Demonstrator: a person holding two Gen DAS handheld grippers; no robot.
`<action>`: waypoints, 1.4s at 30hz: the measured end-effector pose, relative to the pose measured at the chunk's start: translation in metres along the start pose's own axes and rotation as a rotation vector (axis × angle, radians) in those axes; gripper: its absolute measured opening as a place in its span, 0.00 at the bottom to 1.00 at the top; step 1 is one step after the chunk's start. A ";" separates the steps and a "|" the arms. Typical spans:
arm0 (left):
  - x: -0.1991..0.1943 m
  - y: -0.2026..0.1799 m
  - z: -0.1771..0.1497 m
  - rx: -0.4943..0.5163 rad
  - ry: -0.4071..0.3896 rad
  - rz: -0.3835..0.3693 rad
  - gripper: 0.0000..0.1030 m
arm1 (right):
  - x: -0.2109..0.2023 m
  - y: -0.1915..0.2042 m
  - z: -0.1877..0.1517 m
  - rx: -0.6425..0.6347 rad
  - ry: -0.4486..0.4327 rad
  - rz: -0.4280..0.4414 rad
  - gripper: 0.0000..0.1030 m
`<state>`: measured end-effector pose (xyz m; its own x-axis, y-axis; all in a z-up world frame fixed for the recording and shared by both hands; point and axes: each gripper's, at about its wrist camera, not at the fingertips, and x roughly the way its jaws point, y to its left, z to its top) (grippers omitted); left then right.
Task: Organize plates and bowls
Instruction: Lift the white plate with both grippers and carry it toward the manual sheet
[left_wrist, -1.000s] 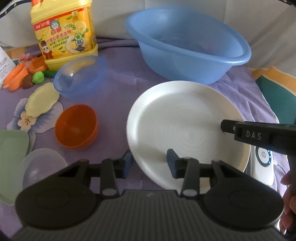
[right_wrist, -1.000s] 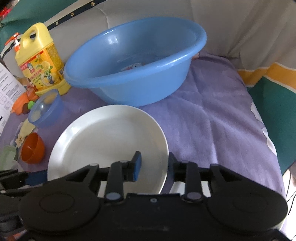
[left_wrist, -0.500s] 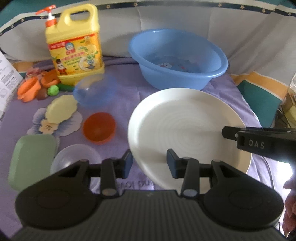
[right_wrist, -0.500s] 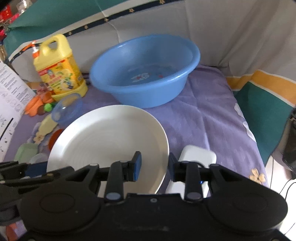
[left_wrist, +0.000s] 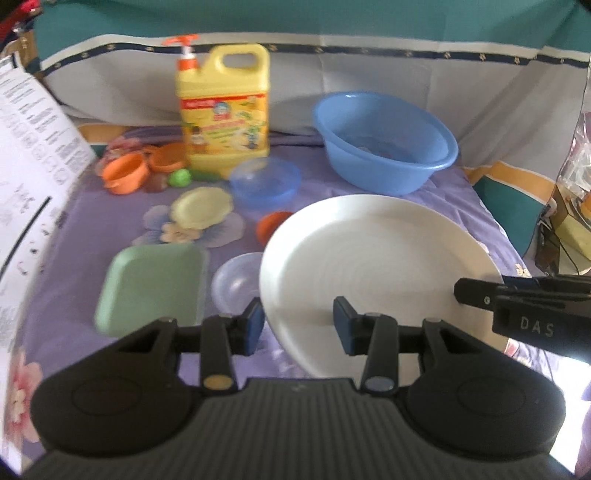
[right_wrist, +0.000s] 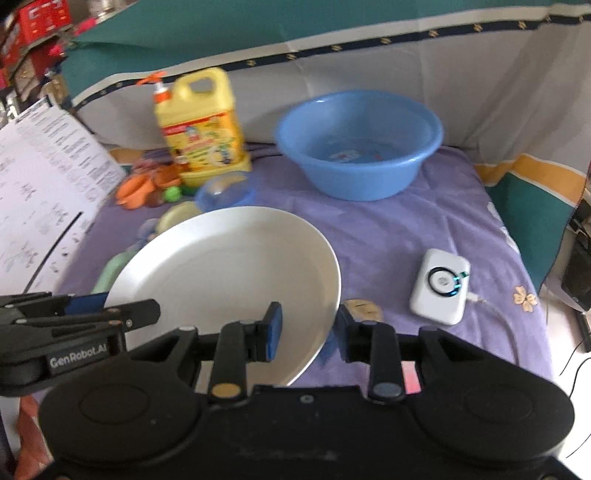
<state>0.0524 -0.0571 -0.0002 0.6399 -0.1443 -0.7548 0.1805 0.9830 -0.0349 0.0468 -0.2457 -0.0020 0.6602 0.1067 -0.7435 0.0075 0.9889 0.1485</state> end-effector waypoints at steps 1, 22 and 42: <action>-0.005 0.008 -0.003 -0.003 -0.004 0.004 0.39 | -0.005 0.010 -0.003 -0.011 -0.003 0.007 0.30; -0.071 0.189 -0.100 -0.153 0.012 0.176 0.39 | -0.012 0.234 -0.079 -0.263 0.076 0.175 0.30; -0.019 0.262 -0.145 -0.222 0.111 0.168 0.40 | 0.051 0.305 -0.123 -0.338 0.202 0.163 0.30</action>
<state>-0.0213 0.2196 -0.0900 0.5590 0.0240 -0.8288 -0.0969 0.9946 -0.0366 -0.0090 0.0739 -0.0749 0.4720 0.2494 -0.8456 -0.3540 0.9320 0.0773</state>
